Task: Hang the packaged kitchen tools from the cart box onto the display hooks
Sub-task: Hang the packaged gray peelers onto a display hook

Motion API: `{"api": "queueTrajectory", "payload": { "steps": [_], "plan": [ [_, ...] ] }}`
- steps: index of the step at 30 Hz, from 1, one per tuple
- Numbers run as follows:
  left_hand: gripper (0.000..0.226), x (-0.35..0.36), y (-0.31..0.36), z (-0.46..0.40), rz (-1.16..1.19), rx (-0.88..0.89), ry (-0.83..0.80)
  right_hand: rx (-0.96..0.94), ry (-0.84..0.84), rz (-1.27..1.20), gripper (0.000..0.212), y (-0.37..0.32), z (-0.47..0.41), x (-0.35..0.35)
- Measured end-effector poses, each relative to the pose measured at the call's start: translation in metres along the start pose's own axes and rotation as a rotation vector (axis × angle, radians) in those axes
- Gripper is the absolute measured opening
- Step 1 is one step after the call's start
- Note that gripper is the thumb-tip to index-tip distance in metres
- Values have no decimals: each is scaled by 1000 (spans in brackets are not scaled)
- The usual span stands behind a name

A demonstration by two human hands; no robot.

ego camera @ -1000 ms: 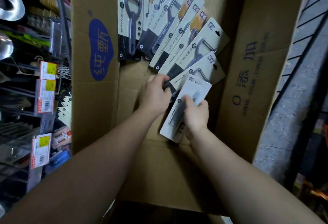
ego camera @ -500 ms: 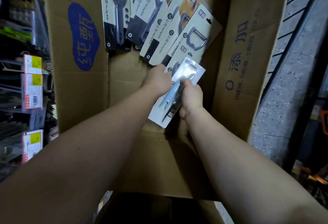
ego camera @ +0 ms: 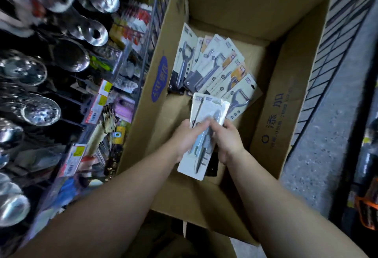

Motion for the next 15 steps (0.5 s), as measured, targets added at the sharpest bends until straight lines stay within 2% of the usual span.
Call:
{"api": "queueTrajectory", "payload": {
  "steps": [2,6,8,12,15],
  "plan": [
    [90,-8,4,11,10,39,-7,-17,-53,8,22,-13,16,10],
    [60,-26,18,42,-53,116,36,-35,-157,13,22,-35,49,30],
    [53,-33,24,59,-46,178,63,-54,-190,24,23,-43,63,40],
    [73,-45,32,95,13,297,186,-141,-196,7,17,-60,90,53],
    [71,-53,31,124,53,375,268,-240,-172,98,20,-77,113,59]
  ]
}}
Point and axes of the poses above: each hand's wrist, its own z-axis away from the middle knuckle, its own x-axis out of the palm, y = z × x, the point moved 3 cm from there along -z, towards the middle knuckle, and after that the axes turned 5 degrees about -y, right-handed, at the moved point
